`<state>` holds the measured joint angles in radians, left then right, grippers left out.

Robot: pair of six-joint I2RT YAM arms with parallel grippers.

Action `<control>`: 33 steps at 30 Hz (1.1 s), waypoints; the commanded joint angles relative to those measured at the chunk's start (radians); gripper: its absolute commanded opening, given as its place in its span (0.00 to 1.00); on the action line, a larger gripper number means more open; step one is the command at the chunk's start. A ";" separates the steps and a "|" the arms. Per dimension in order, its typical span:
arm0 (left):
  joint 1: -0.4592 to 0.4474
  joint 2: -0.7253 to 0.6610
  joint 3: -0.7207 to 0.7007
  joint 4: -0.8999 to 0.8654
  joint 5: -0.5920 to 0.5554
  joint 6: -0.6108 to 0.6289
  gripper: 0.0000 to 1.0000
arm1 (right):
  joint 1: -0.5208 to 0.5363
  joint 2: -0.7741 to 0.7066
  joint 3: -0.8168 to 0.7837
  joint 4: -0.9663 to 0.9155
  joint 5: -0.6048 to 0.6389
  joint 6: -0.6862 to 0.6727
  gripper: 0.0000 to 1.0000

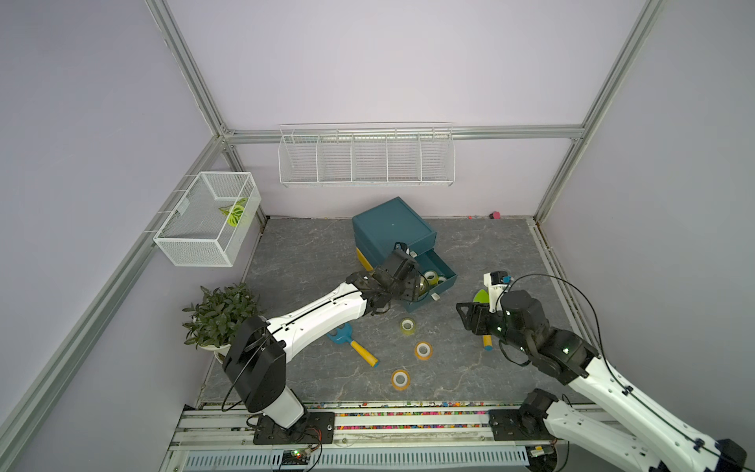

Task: Place the transparent tape into the drawer according to color
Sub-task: Place the tape in the drawer, then pick up the tape at the center of the board.

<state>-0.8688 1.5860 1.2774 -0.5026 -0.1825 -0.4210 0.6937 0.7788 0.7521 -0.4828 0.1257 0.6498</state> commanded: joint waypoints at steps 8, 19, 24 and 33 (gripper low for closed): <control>0.000 -0.331 -0.158 -0.014 0.113 -0.055 0.98 | 0.061 0.043 -0.028 -0.038 -0.082 -0.050 0.63; 0.000 -0.709 -0.414 -0.077 0.055 -0.148 1.00 | 0.403 0.281 -0.108 0.178 0.168 -0.091 0.64; 0.000 -0.801 -0.446 -0.132 0.020 -0.170 1.00 | 0.432 0.483 -0.088 0.356 0.211 -0.124 0.66; 0.001 -0.870 -0.478 -0.164 0.001 -0.175 1.00 | 0.425 0.735 -0.036 0.481 0.291 -0.082 0.71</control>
<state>-0.8688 0.7235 0.8112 -0.6418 -0.1623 -0.5915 1.1213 1.4822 0.6964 -0.0856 0.3710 0.5571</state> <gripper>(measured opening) 0.999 0.706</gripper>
